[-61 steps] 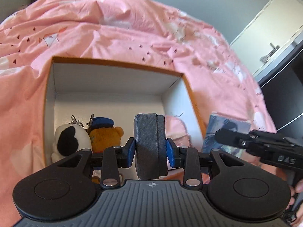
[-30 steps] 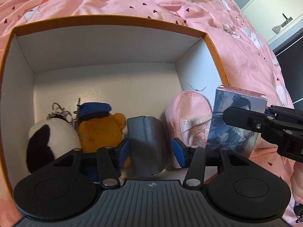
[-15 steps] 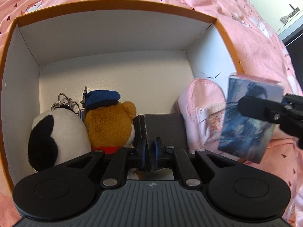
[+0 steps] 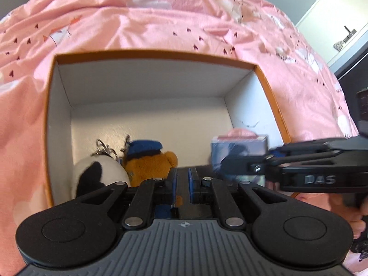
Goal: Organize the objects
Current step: 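Lower both held items into the box and open both tools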
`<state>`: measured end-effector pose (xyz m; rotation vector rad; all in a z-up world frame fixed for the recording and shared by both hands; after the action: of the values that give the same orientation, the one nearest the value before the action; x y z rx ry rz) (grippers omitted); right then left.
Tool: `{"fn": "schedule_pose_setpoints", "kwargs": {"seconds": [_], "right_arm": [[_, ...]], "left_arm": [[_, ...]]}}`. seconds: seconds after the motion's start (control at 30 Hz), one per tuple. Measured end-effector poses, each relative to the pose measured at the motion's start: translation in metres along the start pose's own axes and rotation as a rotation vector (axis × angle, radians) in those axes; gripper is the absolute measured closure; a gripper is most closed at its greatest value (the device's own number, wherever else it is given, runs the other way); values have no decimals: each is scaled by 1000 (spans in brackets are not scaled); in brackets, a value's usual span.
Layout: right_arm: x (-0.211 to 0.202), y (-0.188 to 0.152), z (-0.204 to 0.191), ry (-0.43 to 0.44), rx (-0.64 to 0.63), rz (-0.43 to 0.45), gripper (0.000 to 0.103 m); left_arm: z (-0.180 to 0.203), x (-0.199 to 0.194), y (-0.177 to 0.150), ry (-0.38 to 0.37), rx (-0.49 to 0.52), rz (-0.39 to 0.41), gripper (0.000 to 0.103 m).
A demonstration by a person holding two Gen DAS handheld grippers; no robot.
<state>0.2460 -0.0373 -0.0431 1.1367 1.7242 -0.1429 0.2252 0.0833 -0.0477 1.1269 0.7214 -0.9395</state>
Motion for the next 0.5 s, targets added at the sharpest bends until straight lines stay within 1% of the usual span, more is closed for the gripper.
{"fn": "schedule_pose_setpoints", "kwargs": {"seconds": [0.1, 0.17, 0.27, 0.33, 0.5], "right_arm": [[18, 0, 4, 28, 46, -46, 78], [28, 0, 6, 63, 84, -81, 78], [40, -2, 8, 102, 125, -120, 78], [46, -3, 9, 103, 138, -133, 78], [59, -6, 12, 75, 159, -162, 78]], "left_arm": [[-4, -1, 3, 29, 3, 14, 92], [-4, 1, 3, 43, 3, 15, 92], [-7, 6, 0, 37, -9, 7, 92], [-9, 7, -3, 33, -17, 4, 92], [-11, 10, -5, 27, -17, -5, 92]]}}
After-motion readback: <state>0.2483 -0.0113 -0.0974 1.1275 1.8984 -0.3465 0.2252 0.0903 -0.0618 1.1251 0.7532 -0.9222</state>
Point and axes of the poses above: each gripper's, at about its wrist camera, not at the fingertips, and x roughly the way its jaws point, z to its right, y to its top, the point moved 4 cm from there along x, roughly the way its jaws point, and after that the axes turned 2 degrees about x, right-handed, at the moved point
